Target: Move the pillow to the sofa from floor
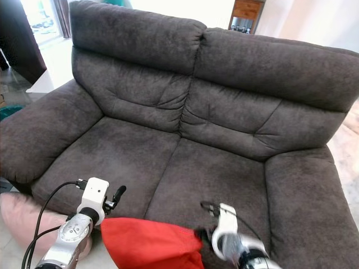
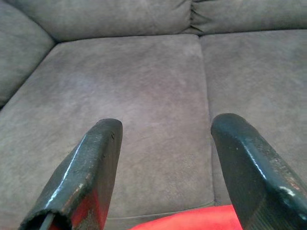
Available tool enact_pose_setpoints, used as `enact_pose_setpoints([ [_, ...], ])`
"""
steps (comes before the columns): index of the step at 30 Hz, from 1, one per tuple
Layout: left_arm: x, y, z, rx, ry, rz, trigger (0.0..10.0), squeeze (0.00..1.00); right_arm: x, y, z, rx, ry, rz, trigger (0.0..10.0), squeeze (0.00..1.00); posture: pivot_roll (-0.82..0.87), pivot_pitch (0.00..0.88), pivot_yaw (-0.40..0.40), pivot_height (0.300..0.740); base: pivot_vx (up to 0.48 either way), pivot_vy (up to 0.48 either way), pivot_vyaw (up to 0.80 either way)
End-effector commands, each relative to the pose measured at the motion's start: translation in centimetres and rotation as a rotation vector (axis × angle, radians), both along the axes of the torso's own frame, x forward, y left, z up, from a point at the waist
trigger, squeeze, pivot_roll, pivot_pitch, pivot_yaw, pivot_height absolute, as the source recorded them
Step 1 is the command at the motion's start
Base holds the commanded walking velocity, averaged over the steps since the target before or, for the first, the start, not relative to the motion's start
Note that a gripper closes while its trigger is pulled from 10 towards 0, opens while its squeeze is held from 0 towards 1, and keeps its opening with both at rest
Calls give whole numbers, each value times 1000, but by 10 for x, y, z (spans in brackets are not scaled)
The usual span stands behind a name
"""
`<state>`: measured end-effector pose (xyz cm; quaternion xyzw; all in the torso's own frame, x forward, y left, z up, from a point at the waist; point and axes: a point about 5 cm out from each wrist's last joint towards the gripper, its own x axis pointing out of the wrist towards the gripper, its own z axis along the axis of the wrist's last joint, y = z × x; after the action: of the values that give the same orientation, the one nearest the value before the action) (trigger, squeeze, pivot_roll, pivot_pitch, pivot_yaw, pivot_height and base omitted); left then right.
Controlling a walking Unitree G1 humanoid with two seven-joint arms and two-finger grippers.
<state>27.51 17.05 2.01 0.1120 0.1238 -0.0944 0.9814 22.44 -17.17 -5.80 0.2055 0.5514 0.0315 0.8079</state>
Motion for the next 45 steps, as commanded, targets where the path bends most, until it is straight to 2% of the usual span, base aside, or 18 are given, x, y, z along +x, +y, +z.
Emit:
enact_pose_setpoints([
  [1,-3,-3,-6,-4,37,-10,10000,0,1,-6,2,-2,-14,16,10000,0,102,18,-126,740,0,0,0],
  [4,-3,-4,-7,-5,44,-11,10000,0,-4,-9,-1,5,-11,12,10000,0,100,18,-126,740,0,0,0],
  [6,-4,-4,-9,-6,50,-14,10000,0,-6,-12,-2,27,-24,-37,10000,0,100,18,-126,740,0,0,0],
  [8,-4,-5,-9,-6,51,-15,10000,0,-3,-11,0,50,-49,-79,10000,0,100,16,-125,740,0,0,0],
  [9,-4,-5,-9,-5,52,-15,10000,0,4,-10,4,95,-76,-132,10000,0,100,16,-125,740,0,0,0],
  [12,-4,-4,-9,-5,54,-15,10000,0,9,-8,8,139,-90,-160,10000,0,102,14,-126,740,0,0,0],
  [18,-4,-3,-10,-2,58,-14,10000,0,9,-6,8,163,-105,-150,10000,0,98,12,-128,740,0,0,0],
  [25,-4,-5,-11,-1,65,-24,10000,0,1,-9,3,130,-64,-130,10000,0,95,11,-130,740,0,0,0],
  [30,-4,-6,-12,-2,68,-27,10000,0,0,-8,4,145,-51,-124,10000,0,98,10,-134,740,0,0,0],
  [36,-5,-5,-12,1,72,-24,10000,0,-1,3,1,208,-59,-175,10000,0,104,10,-139,740,0,0,0],
  [41,-4,-6,-13,-1,73,-22,10000,0,-11,14,-6,228,-50,-177,10000,0,100,9,-139,740,0,0,0],
  [45,-3,-7,-13,-1,75,-26,10000,0,-21,12,-11,230,-27,-168,10000,0,98,8,-140,740,0,0,0],
])
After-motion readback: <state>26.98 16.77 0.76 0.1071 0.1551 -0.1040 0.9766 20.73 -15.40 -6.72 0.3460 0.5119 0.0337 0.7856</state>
